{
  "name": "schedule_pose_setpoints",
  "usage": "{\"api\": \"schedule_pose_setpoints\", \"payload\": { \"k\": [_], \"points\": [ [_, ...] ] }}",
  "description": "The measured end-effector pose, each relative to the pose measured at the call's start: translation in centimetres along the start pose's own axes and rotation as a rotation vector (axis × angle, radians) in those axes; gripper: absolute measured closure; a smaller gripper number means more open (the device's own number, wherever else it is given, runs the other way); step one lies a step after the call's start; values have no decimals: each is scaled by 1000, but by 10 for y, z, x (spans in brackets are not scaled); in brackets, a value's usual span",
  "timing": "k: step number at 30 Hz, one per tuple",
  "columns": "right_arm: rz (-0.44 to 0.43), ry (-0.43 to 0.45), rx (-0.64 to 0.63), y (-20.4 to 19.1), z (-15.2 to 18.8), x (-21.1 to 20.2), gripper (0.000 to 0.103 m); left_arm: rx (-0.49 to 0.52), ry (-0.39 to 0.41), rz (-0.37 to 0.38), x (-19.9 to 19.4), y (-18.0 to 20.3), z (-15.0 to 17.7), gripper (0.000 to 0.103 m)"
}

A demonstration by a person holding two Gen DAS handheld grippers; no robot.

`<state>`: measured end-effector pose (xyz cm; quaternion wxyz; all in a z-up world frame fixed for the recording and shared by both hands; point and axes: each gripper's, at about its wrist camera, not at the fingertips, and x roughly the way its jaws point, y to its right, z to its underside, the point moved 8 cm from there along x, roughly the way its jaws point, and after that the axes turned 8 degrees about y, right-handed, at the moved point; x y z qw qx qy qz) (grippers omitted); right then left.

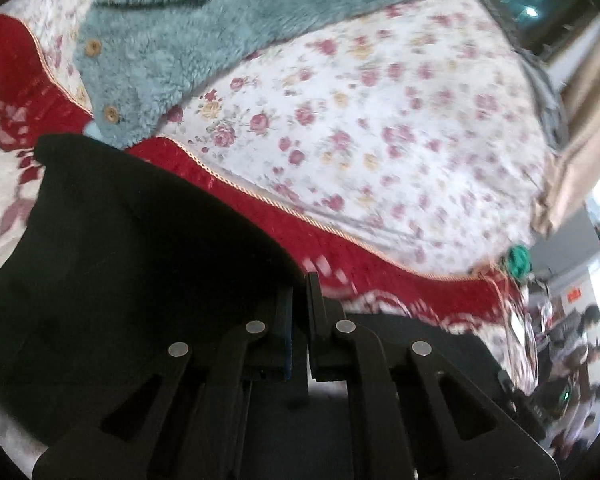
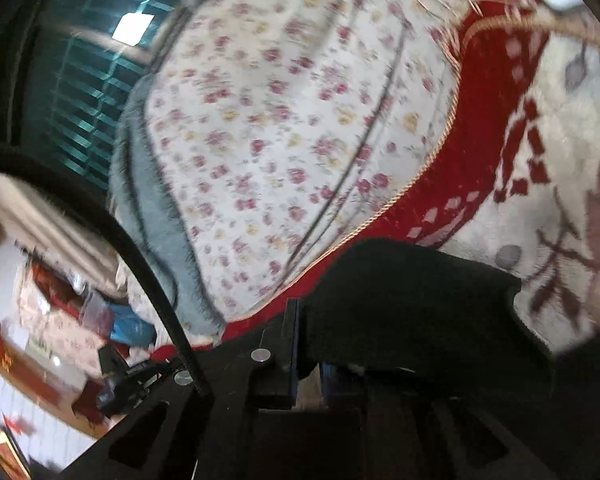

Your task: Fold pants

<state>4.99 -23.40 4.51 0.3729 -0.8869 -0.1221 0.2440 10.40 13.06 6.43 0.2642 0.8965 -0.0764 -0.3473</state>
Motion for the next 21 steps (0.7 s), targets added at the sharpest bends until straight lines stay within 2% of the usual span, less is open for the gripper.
{"api": "schedule_pose_setpoints", "payload": {
  "k": [2, 5, 7, 8, 10, 12, 13, 14, 16, 18, 20, 21],
  "points": [
    [15, -15, -37, -1, 16, -20, 96, 40, 5, 8, -21, 2, 26, 99],
    [115, -92, -27, 33, 54, -32, 96, 71, -29, -36, -35, -14, 75, 99],
    [183, -148, 63, 67, 81, -32, 93, 85, -52, -85, -29, -24, 100, 99],
    [190, -165, 155, 84, 93, -33, 92, 91, -66, -116, -23, -31, 111, 99],
    [132, -103, 267, 94, 92, -43, 89, 87, -63, -131, -22, -38, 119, 99],
    [146, -22, 269, 97, 79, -55, 77, 63, -66, -124, -22, -40, 119, 99],
    [143, 13, 271, 97, 73, -59, 67, 63, -63, -123, -22, -39, 117, 99],
    [137, 23, 277, 99, 71, -60, 65, 71, -56, -127, -22, -36, 115, 99],
    [148, 0, 285, 104, 73, -57, 66, 92, -39, -130, -25, -33, 114, 99],
    [167, 8, 277, 107, 72, -57, 77, 112, -29, -137, -27, -31, 115, 99],
    [182, 9, 218, 99, 70, -54, 93, 120, -28, -143, -25, -33, 116, 99],
    [184, 9, 195, 98, 66, -55, 94, 120, -31, -147, -24, -34, 116, 99]
  ]
}}
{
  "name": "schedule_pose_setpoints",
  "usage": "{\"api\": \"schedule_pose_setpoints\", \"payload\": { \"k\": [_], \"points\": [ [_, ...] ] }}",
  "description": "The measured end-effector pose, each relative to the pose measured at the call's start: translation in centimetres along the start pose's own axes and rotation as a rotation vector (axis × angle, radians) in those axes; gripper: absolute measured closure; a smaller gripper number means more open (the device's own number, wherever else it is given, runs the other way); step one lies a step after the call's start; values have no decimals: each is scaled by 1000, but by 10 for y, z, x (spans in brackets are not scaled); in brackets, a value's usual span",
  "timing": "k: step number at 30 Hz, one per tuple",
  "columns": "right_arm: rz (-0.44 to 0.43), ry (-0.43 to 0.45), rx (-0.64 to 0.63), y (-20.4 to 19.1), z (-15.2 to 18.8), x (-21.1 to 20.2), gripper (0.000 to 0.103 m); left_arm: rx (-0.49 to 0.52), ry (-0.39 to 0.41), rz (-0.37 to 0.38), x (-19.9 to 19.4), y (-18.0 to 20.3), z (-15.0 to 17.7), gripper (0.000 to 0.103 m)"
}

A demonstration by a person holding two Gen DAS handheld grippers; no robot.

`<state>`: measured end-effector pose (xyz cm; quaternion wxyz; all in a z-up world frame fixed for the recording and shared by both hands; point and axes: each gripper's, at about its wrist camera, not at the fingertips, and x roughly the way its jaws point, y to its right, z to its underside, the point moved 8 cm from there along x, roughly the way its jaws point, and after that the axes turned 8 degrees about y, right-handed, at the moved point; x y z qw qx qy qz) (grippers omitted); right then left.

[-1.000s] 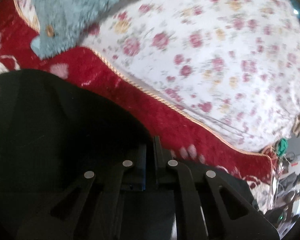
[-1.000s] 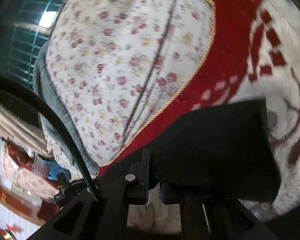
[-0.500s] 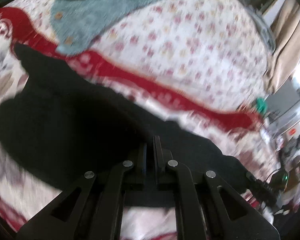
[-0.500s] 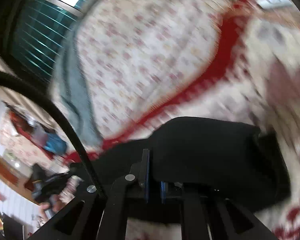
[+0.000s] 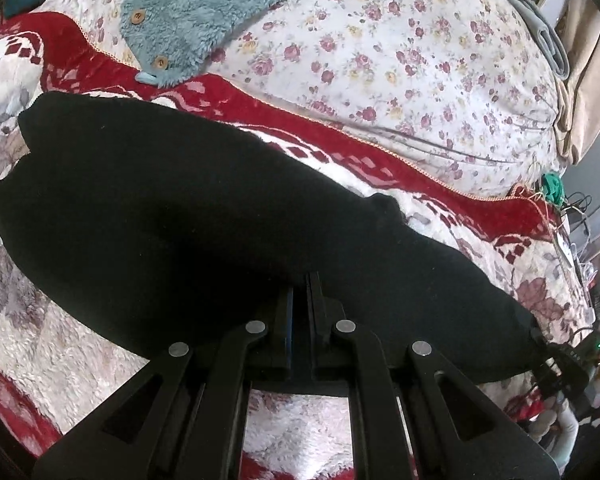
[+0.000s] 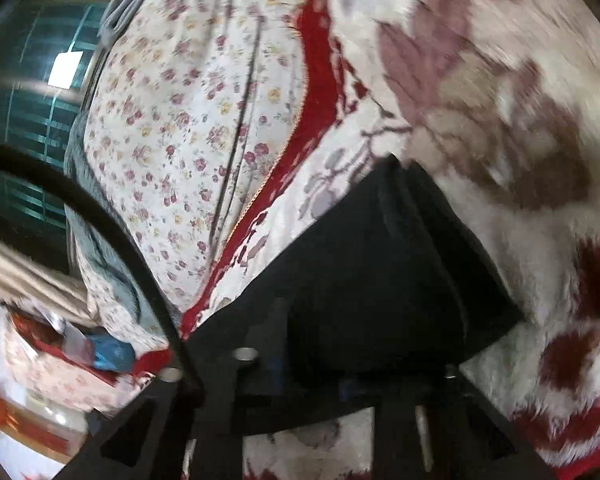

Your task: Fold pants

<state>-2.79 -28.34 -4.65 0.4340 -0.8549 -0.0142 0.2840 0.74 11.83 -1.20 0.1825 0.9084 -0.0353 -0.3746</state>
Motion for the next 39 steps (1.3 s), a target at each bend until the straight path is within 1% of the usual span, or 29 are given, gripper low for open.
{"api": "schedule_pose_setpoints", "payload": {
  "k": [2, 6, 8, 9, 11, 12, 13, 15, 17, 19, 20, 22, 25, 26, 28, 29, 31, 34, 37, 39],
  "points": [
    [5, 7, -43, -7, -7, -3, 96, -4, -2, -1, -2, 0, 0, 99],
    [16, 20, -75, -12, -15, -18, 97, 16, 34, 25, -20, 8, -1, 98],
    [87, 3, -95, -5, -16, -17, 97, 42, 37, 18, -20, 12, 3, 98],
    [122, -21, -92, 2, -14, -12, 97, 53, 32, 1, -17, 11, 6, 99],
    [185, -89, -55, 19, -5, 2, 97, 41, 3, -13, -8, 7, 13, 99],
    [177, -81, -36, 21, -5, 2, 97, 34, 0, -13, -7, 5, 14, 98],
    [169, -72, -24, 22, -5, 0, 95, 33, 1, -11, -7, 4, 15, 98],
    [178, -67, -22, 22, -7, -7, 88, 30, -4, -3, -11, 3, 15, 98],
    [194, -49, -46, 20, -9, -18, 75, 32, -11, -3, -15, 1, 15, 97],
    [237, -30, -75, 18, -12, -28, 68, 47, -21, -20, -21, -1, 13, 96],
    [250, -16, -87, 16, -14, -36, 68, 53, -24, -31, -24, -2, 12, 93],
    [247, 3, -97, 8, -18, -46, 68, 53, -14, -43, -33, -5, 7, 92],
    [228, 67, -171, -15, -25, -63, 68, 59, 28, -70, -51, -13, -4, 92],
    [216, 95, -207, -27, -27, -68, 68, 64, 42, -84, -57, -16, -8, 89],
    [159, 140, -275, -50, -27, -73, 68, 68, 68, -97, -67, -22, -14, 72],
    [136, 155, -308, -60, -24, -73, 68, 68, 79, -102, -73, -26, -17, 70],
    [90, 168, -358, -80, -17, -69, 67, 60, 86, -123, -79, -37, -21, 70],
    [35, 135, -398, -102, -2, -53, 55, 48, 87, -145, -86, -51, -25, 70],
    [-26, 84, -425, -124, 24, -29, 55, 28, 96, -177, -92, -70, -26, 70],
    [-40, 44, -440, -135, 40, -13, 55, -6, 88, -182, -93, -84, -26, 70]
  ]
}}
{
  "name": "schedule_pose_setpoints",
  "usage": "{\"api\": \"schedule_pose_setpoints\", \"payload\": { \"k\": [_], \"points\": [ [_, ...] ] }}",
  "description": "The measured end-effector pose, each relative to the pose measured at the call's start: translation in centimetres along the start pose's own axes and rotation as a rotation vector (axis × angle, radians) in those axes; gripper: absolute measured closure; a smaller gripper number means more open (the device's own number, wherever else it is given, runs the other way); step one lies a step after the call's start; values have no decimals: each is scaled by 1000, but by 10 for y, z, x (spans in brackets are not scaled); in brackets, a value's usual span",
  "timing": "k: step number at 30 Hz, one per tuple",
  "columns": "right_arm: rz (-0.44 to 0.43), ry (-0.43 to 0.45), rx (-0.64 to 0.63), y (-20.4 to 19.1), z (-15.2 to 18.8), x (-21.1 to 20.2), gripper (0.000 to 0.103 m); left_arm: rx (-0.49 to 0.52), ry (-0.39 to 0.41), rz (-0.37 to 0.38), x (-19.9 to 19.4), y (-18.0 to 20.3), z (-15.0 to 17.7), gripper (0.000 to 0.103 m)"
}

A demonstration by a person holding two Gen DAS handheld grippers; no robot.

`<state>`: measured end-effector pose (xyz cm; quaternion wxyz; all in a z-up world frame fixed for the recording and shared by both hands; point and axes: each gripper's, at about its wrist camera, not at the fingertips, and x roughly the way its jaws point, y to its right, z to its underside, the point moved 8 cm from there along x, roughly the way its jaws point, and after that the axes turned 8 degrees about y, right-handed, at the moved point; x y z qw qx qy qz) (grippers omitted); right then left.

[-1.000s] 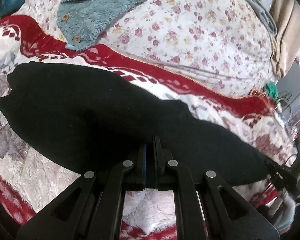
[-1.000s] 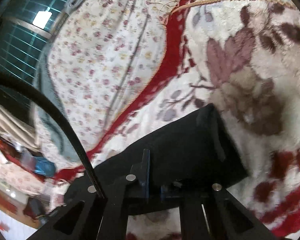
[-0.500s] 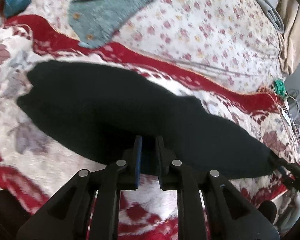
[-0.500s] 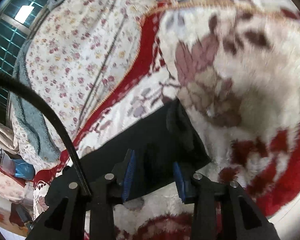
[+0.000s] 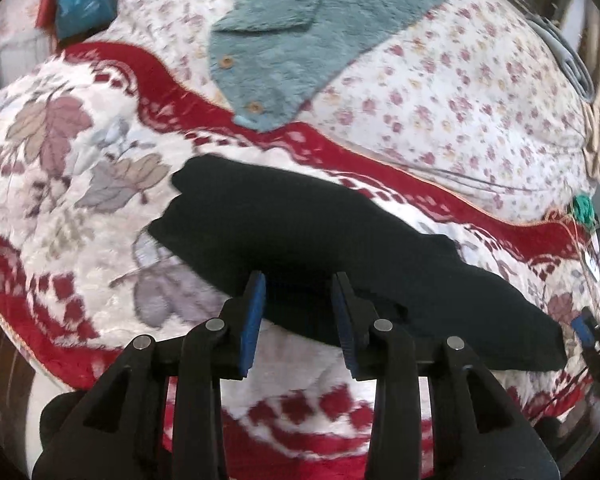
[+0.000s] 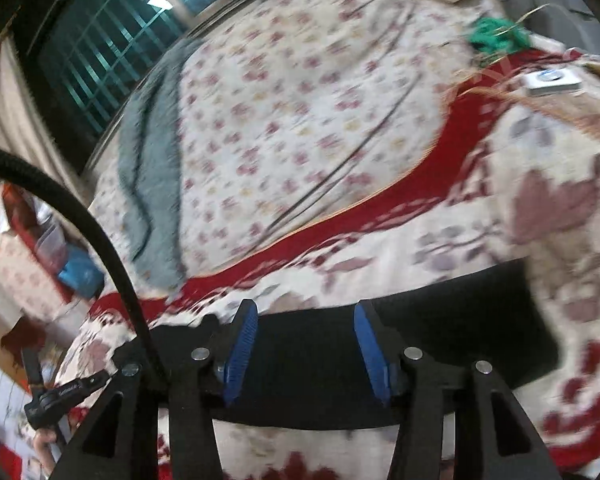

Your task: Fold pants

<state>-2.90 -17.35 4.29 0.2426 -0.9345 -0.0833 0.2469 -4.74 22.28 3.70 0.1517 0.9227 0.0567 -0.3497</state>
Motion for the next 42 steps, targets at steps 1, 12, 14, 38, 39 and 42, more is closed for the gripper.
{"api": "schedule_pose_setpoints", "payload": {
  "k": [1, 12, 14, 38, 39, 42],
  "points": [
    [-11, -19, -10, -7, 5, 7, 55, -10, -4, -4, 1, -5, 0, 70],
    [-203, -204, -156, -110, 75, 82, 54, -164, -38, -25, -6, -85, 0, 59],
    [-238, -225, -194, -130, 86, 92, 54, -169, -42, -29, -7, -95, -1, 55],
    [-242, -248, -643, -202, 161, 147, 39, -253, -123, 90, 76, -74, -35, 41],
    [-240, -249, -649, -201, 161, 148, 39, -250, -124, 88, 77, -73, -36, 41],
    [-250, -246, -659, -202, 163, 147, 39, -268, -81, 88, 67, -77, -44, 40]
  ]
}}
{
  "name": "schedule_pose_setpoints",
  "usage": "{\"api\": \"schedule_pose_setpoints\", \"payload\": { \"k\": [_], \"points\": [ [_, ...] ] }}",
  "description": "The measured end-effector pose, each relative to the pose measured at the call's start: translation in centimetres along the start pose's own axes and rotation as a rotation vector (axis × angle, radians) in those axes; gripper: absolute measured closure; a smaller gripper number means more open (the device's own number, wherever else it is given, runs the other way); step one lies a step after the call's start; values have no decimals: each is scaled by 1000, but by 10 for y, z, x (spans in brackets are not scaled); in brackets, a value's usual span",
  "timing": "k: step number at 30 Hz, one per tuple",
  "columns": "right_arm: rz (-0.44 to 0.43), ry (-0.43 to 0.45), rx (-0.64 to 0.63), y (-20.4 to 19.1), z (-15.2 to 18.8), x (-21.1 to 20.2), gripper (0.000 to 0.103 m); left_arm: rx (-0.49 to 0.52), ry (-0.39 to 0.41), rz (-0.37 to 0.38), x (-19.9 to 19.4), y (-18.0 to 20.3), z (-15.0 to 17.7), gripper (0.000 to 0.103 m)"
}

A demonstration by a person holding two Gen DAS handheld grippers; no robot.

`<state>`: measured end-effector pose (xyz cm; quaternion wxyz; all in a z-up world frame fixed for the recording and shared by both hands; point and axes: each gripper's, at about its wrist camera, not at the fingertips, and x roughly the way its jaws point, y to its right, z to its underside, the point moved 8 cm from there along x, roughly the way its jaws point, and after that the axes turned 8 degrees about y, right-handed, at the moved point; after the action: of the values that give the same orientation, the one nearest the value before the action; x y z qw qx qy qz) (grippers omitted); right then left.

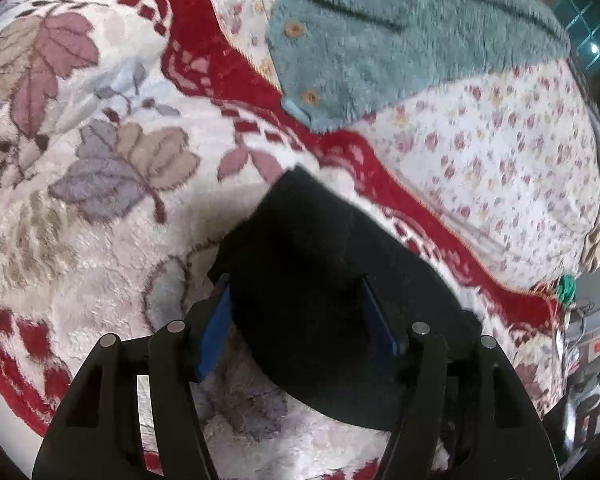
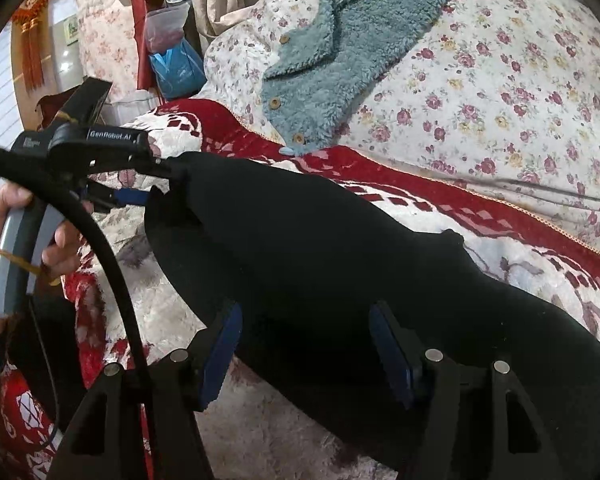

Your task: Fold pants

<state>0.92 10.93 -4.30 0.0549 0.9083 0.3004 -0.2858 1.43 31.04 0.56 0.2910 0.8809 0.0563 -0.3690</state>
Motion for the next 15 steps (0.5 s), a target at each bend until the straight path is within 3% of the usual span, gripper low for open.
{"api": "schedule_pose_setpoints", "payload": {
  "k": [3, 8, 11, 14, 15],
  "points": [
    [15, 2, -37, -2, 0, 1, 39, -1, 39, -8, -8, -6, -9, 39],
    [12, 11, -37, -2, -1, 2, 39, -4, -16, -7, 8, -9, -6, 36],
    [18, 7, -52, -1, 1, 4, 39, 1, -3, -5, 13, -3, -9, 36],
    [-1, 3, -61, -2, 3, 8, 39, 0, 12, 39, 19, 8, -13, 37],
    [-10, 7, -58, -2, 3, 9, 40, 17, 15, 51, 22, 12, -12, 51]
  ]
}}
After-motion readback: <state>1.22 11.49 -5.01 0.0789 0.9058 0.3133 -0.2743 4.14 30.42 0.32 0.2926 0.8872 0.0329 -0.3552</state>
